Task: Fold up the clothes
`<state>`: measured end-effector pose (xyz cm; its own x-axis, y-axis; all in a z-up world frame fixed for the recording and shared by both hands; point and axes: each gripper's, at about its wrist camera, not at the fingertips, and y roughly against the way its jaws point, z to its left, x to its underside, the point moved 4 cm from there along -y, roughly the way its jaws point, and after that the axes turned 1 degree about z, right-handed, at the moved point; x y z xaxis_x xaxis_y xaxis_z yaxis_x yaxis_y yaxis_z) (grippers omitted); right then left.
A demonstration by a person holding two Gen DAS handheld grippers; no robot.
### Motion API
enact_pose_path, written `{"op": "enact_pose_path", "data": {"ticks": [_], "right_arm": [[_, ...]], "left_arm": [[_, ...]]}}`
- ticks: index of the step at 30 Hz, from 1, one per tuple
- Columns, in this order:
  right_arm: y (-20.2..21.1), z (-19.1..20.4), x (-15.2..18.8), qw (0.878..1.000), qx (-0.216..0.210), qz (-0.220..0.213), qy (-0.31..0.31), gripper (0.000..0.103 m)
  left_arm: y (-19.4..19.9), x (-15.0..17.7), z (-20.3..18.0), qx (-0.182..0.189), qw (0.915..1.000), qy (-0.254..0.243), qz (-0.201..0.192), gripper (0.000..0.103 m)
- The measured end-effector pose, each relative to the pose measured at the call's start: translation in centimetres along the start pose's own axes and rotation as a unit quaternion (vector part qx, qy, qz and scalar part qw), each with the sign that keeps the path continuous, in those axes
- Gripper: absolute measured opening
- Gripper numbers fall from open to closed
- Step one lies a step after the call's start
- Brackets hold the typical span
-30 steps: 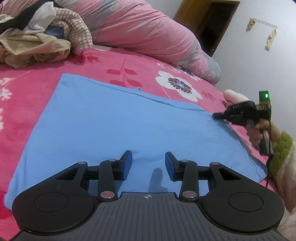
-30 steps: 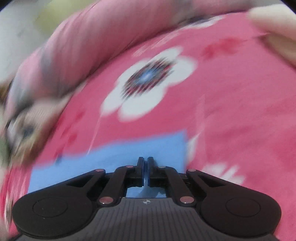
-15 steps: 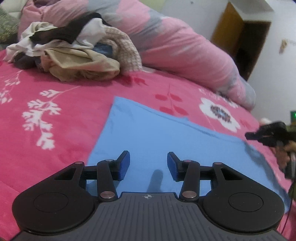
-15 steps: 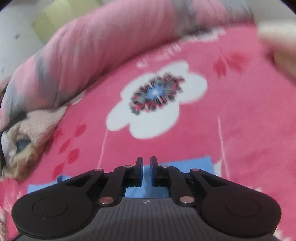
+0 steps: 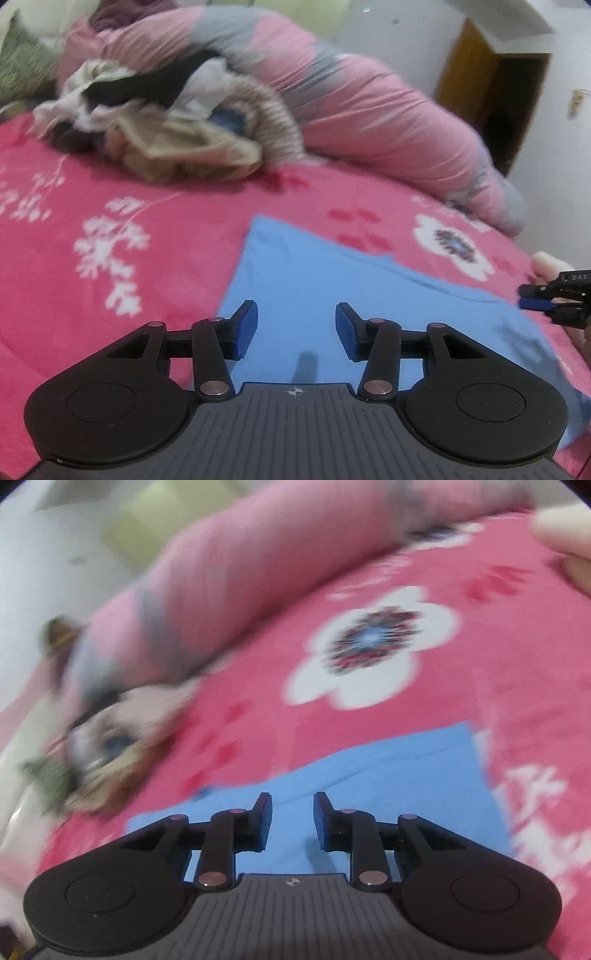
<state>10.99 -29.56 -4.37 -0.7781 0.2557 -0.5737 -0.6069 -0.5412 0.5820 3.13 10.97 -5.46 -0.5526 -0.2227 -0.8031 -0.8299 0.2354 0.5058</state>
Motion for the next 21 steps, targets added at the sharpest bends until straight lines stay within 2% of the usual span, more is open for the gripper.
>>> {"op": "enact_pose_path", "data": {"ticks": [3,7,10,13,14,16,21], "right_arm": [[-0.7,2.0,4.0,0.997,-0.048,0.06,0.012,0.027],[-0.7,1.0,7.2,0.996,-0.051,0.074,-0.006,0.026],[1.2,-2.8,5.8,0.998,-0.017,0.011,-0.058,0.024],[4.6,-6.2,3.8,0.989,0.069,-0.09,-0.098,0.026],[5.7,-6.7,3.5,0.985,0.078,-0.112,-0.108,0.027],[7.3,-7.1,3.5,0.98,0.056,-0.14,-0.128,0.027],[4.5,-3.8,6.3,0.992,-0.03,-0.067,-0.103,0.027]], "left_arm": [[-0.4,0.4,-2.5,0.038,0.9991,-0.015,0.009,0.047],[-2.0,1.9,-6.6,0.098,0.9936,-0.041,0.04,0.047],[-3.6,3.2,-8.7,0.116,0.9883,-0.072,0.068,0.047],[-4.7,3.0,-7.8,0.085,0.9915,-0.063,0.076,0.047],[-4.6,2.8,-7.5,0.086,0.992,-0.056,0.074,0.047],[-4.2,2.4,-7.8,0.091,0.9919,-0.057,0.069,0.047],[-5.0,3.5,-11.9,0.135,0.9822,-0.103,0.08,0.047]]}}
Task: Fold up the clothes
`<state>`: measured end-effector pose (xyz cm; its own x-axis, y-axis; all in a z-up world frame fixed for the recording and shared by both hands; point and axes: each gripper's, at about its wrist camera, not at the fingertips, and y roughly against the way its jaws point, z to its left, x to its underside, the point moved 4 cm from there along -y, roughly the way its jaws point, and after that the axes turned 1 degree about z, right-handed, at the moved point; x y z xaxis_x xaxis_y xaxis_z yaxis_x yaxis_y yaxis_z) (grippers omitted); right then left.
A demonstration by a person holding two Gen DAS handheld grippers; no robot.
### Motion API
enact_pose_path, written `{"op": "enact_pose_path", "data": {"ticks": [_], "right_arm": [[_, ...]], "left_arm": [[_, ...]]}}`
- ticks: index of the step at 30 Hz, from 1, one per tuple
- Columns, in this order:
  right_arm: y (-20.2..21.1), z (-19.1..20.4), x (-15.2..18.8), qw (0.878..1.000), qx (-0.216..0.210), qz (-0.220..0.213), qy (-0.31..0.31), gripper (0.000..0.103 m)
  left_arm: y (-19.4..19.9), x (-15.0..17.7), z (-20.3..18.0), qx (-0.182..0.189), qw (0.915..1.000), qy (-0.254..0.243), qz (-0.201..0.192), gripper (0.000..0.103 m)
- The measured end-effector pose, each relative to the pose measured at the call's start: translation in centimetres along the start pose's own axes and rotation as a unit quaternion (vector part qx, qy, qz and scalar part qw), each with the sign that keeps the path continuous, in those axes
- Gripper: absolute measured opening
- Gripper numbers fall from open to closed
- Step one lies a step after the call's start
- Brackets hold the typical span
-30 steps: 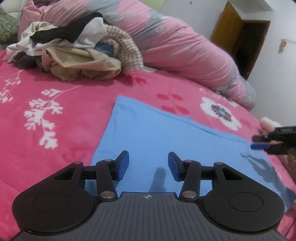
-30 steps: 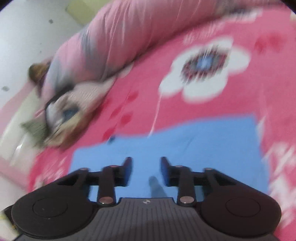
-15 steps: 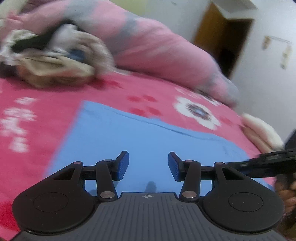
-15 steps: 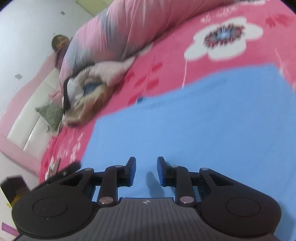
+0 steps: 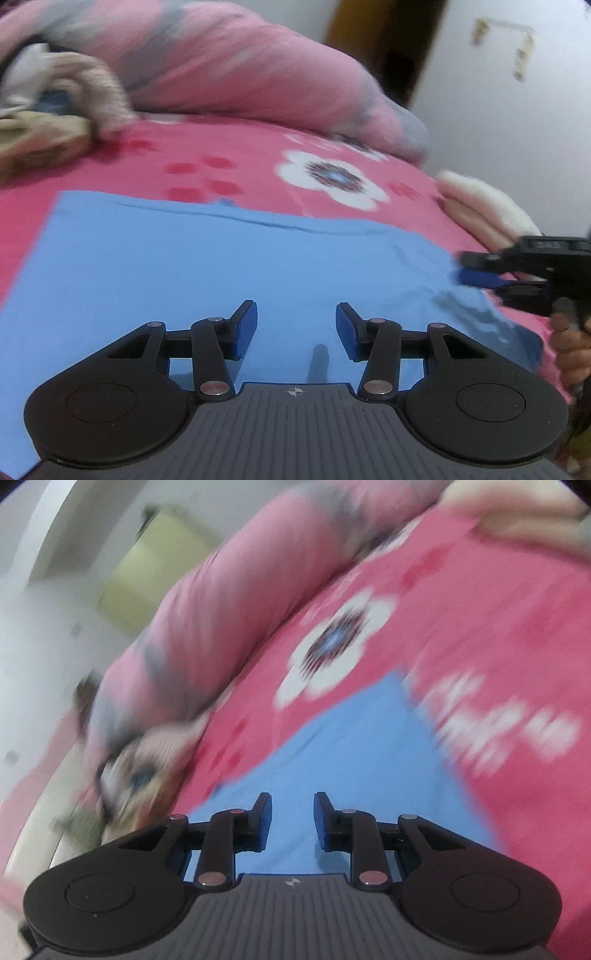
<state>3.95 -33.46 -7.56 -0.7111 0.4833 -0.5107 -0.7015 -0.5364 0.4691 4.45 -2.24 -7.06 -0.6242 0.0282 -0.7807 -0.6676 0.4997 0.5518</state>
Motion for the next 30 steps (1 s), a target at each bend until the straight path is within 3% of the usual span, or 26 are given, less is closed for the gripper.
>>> {"op": "enact_pose_path", "data": {"ticks": [2,3,6,11,14,17,20,24,26,30], "right_arm": [[-1.1,0.2,1.0,1.0,-0.011,0.017,0.001,0.027],[-1.1,-0.2,0.9,1.0,0.003,0.009,-0.001,0.027],[0.8,-3.3,-0.4,0.995,0.086,-0.041,-0.008,0.022],[6.8,-6.1,-1.9,0.977,0.176,-0.121,-0.016,0.025],[6.3,-4.0,-1.4,0.984,0.133,-0.118,0.002,0.025],[3.2,0.8,0.3,0.985,0.11,-0.072,0.109,0.025],[-0.6,5.2,4.0,0.963,0.115,-0.018,0.243,0.025],[-1.5,6.8,9.4,0.899,0.176,0.022,0.399,0.025],[1.1,6.3,10.8,0.886,0.194,0.017,0.421,0.025],[6.5,4.8,11.7,0.875,0.244,0.025,0.417,0.028]], "left_arm": [[-1.2,0.2,-1.2,0.01,0.9999,-0.009,0.006,0.047],[-1.8,0.3,-1.7,0.013,0.9998,-0.013,0.008,0.047],[-2.6,0.2,-0.5,-0.002,0.9999,0.01,0.014,0.046],[-1.7,-0.7,3.0,-0.048,0.9971,0.058,0.005,0.046],[-0.9,-1.4,3.3,-0.071,0.9958,0.057,-0.01,0.046],[0.0,-1.7,2.2,-0.069,0.9967,0.038,-0.017,0.047],[0.6,-1.2,1.3,-0.062,0.9978,0.018,-0.015,0.047],[0.6,0.1,2.4,-0.08,0.9963,0.033,-0.001,0.047],[0.7,0.4,3.6,-0.083,0.9955,0.045,0.0,0.046],[2.2,0.2,4.2,-0.08,0.9955,0.049,-0.014,0.047]]}}
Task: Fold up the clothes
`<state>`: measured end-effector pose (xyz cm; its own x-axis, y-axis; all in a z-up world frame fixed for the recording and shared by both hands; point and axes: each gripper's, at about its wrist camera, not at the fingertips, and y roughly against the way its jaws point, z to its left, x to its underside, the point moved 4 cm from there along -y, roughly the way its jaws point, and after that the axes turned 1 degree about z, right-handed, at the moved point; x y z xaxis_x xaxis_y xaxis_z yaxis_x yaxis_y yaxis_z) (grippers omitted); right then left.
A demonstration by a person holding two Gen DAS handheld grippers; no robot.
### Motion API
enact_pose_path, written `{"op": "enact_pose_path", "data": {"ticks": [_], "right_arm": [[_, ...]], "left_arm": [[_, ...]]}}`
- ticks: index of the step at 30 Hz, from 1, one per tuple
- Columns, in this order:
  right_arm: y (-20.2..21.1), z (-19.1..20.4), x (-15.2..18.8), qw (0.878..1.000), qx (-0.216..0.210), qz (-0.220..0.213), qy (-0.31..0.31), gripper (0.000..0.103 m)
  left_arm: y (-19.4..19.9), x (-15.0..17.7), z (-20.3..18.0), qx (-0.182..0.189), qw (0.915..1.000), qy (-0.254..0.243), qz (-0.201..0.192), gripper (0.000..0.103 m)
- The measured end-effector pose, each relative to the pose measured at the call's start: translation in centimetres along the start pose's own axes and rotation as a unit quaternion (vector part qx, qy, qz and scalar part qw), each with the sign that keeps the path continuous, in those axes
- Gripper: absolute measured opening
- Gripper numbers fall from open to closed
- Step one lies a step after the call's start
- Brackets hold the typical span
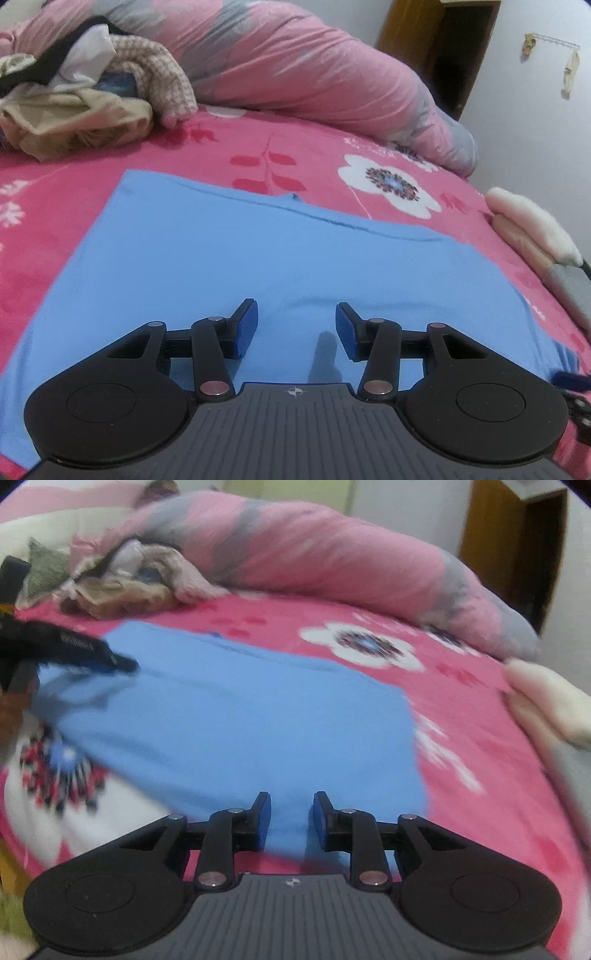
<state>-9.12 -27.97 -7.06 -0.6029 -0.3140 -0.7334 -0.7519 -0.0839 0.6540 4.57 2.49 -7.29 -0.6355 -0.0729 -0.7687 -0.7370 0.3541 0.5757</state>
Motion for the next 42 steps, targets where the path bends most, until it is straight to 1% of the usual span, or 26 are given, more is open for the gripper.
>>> {"op": "enact_pose_path", "data": {"ticks": [2,3,5,8,10,12,14,15,18,20,21,24,27,29,31,32,34,36,38,39,42], "right_arm": [[1.2,-0.6,0.5,1.0,0.028,0.009,0.009,0.028],[1.7,-0.7,0.4,0.999,0.037,0.005,0.009,0.028],[2.2,-0.5,-0.6,0.999,0.036,-0.019,-0.005,0.028],[1.4,0.9,-2.8,0.998,-0.005,-0.062,-0.032,0.028],[-0.2,2.3,-3.8,0.996,-0.03,-0.071,-0.039,0.028],[-2.0,3.8,-3.9,0.997,-0.038,-0.057,-0.033,0.028],[-2.9,4.7,-2.7,0.999,-0.034,-0.027,-0.02,0.028],[-2.8,5.0,-1.9,0.999,-0.031,-0.02,-0.016,0.028],[-0.4,4.5,0.5,0.999,-0.03,-0.008,-0.017,0.028],[1.0,3.6,1.2,0.999,-0.026,0.007,-0.022,0.028],[1.7,3.1,1.1,1.0,-0.02,0.005,-0.022,0.028],[2.6,1.2,-0.6,0.999,0.004,-0.033,-0.035,0.028],[1.0,-0.8,-2.2,0.997,0.01,-0.05,-0.065,0.028],[-0.6,-2.0,-1.6,0.996,0.023,-0.027,-0.079,0.027],[-1.3,-3.4,0.3,0.995,0.048,0.006,-0.088,0.026],[-0.9,-4.1,1.4,0.994,0.053,0.012,-0.1,0.026],[0.9,-5.6,3.1,0.989,0.043,0.01,-0.139,0.025],[2.5,-6.6,3.7,0.985,0.054,0.017,-0.162,0.025],[3.6,-6.8,3.0,0.985,0.069,0.011,-0.155,0.025],[4.0,-6.8,2.3,0.986,0.07,0.003,-0.151,0.026],[4.1,-5.9,-0.7,0.989,0.043,-0.041,-0.138,0.026]], "left_arm": [[1.1,-0.1,0.1,-0.003,0.9999,-0.005,-0.011,0.047],[1.7,0.0,-0.1,0.001,0.9998,-0.01,-0.015,0.048],[3.0,0.3,-0.4,0.01,0.9995,-0.02,-0.022,0.048],[4.3,1.3,-1.8,0.027,0.9983,-0.049,-0.019,0.049],[4.3,2.3,-2.9,0.034,0.997,-0.07,-0.007,0.049],[4.2,3.3,-3.8,0.033,0.9956,-0.088,0.002,0.049],[4.0,4.4,-3.9,0.02,0.995,-0.097,0.015,0.049],[4.0,5.0,-3.8,0.015,0.9947,-0.099,0.023,0.049],[5.1,6.0,-2.9,0.017,0.9951,-0.095,0.021,0.049],[6.0,6.2,-2.4,0.018,0.9956,-0.09,0.019,0.049],[6.5,6.2,-2.1,0.019,0.9959,-0.086,0.018,0.049],[7.5,5.9,-2.0,0.026,0.9971,-0.07,0.009,0.049],[7.6,5.3,-2.1,0.021,0.9976,-0.066,-0.003,0.049],[7.6,5.0,-2.0,0.015,0.9979,-0.062,-0.01,0.049],[7.6,4.9,-1.3,0.003,0.9985,-0.053,-0.011,0.049],[7.7,5.0,-0.8,-0.001,0.9989,-0.046,-0.009,0.049],[8.0,5.0,0.2,-0.005,0.9994,-0.032,-0.007,0.049],[8.4,5.0,1.2,-0.008,0.9998,-0.019,-0.006,0.049],[8.9,4.9,1.9,-0.012,0.9998,-0.009,-0.01,0.049],[9.2,4.8,2.1,-0.014,0.9998,-0.006,-0.014,0.049],[10.0,4.5,2.4,-0.018,0.9994,-0.005,-0.03,0.049]]}}
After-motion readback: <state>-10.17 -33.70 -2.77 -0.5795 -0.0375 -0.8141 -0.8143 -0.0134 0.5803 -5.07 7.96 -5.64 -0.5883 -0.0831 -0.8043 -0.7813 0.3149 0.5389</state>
